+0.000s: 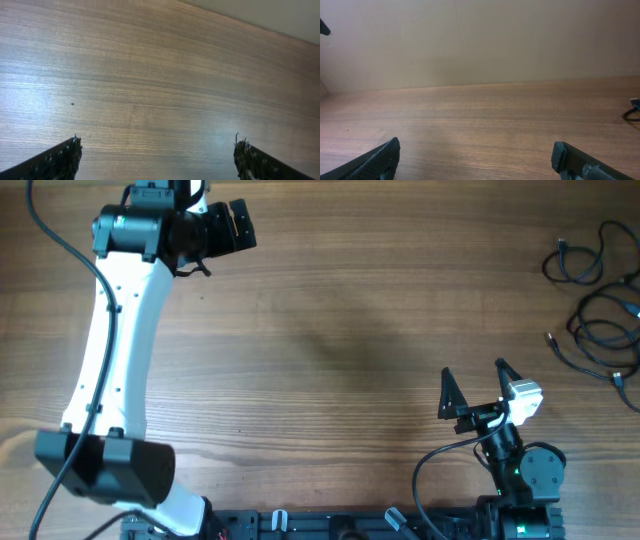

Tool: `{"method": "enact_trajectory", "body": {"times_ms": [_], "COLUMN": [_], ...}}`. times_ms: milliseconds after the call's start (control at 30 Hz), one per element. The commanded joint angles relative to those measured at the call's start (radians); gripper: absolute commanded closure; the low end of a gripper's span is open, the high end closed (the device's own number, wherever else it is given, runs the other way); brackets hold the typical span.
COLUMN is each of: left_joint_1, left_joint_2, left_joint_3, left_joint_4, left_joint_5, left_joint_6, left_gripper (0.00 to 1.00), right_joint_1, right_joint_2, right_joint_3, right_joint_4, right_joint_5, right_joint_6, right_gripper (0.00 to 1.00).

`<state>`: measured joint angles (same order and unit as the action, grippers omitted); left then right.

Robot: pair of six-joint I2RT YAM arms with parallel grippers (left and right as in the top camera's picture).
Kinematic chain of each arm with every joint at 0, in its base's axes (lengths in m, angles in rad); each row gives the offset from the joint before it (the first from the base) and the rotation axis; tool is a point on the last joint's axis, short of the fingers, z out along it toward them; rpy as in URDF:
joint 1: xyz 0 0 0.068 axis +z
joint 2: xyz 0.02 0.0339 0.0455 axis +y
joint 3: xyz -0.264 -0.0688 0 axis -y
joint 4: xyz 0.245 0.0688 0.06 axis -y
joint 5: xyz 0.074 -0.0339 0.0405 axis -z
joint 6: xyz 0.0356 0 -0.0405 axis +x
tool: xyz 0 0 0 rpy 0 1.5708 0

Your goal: Untangle cables

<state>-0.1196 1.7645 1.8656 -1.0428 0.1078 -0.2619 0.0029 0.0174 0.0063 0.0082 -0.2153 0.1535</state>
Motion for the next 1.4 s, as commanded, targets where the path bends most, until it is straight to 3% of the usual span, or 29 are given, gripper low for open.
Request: {"method": "enact_trajectory", "body": {"times_ms": [0, 400, 667, 1000, 1367], "left_joint_1": [-0.013, 0.095, 0.158, 0.163, 0.163], "left_joint_2": [-0.187, -0.864, -1.229, -1.547, -1.762], "left_joint_3": [-0.177, -1.115, -1.490, -1.719, -1.838], "left_joint_4": [0.143, 0.736, 0.948, 0.950, 0.938], "left_joint_5": [-0.023, -0.023, -0.025, -0.077, -0.121], "left_joint_6": [0.023, 0.015, 0.016, 0.016, 0.015], "left_gripper": [0.00, 0.00, 0.00, 0.00, 0.00], "right_joint_1": [-0.004, -0.004, -0.004, -0.004, -0.004], "right_joint_2": [-0.007, -0.007, -0.007, -0.007, -0.007], "right_joint_3": [-0.001, -0.001, -0.001, -0.001, -0.001], "right_joint_4": [0.006, 0.006, 0.006, 0.006, 0.006], "right_joint_5": [0.012, 0.012, 0.012, 0.012, 0.012], "right_joint_6": [0.006, 0.006, 0.006, 0.006, 0.006], "right_gripper": [0.00, 0.00, 0.00, 0.00, 0.00]}}
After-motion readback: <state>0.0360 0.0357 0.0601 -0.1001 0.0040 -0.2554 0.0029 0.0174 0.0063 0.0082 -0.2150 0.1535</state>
